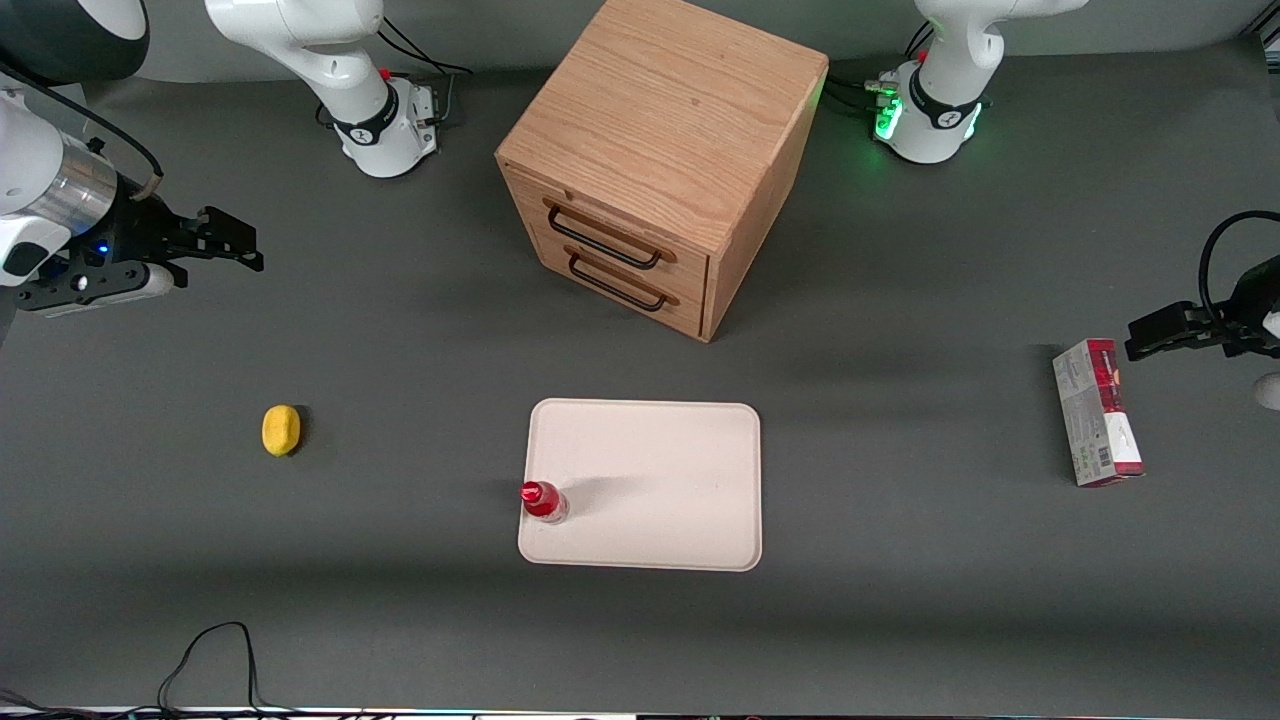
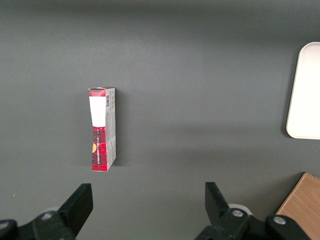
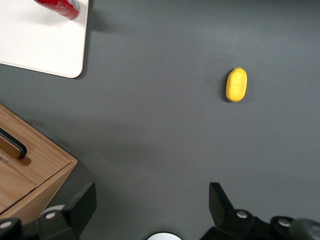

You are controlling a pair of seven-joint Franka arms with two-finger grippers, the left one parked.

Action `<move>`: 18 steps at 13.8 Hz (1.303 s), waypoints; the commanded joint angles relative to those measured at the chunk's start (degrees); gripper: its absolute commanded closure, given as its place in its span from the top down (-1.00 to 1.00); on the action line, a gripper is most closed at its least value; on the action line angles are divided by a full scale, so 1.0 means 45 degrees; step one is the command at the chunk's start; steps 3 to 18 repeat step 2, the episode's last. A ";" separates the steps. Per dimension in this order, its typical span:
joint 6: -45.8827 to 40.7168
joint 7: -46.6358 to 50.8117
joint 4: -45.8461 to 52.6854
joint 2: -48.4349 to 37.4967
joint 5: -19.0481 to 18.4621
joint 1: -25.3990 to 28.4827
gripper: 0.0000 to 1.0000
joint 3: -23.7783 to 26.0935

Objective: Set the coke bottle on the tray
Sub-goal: 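Open the right gripper and withdraw it from the bottle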

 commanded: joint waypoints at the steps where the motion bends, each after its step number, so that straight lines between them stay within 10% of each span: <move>1: -0.0048 -0.0066 0.0283 0.0130 -0.0079 0.0530 1.00 -0.0561; 18: -0.0087 -0.0104 0.0264 0.0130 -0.0079 0.0629 1.00 -0.0738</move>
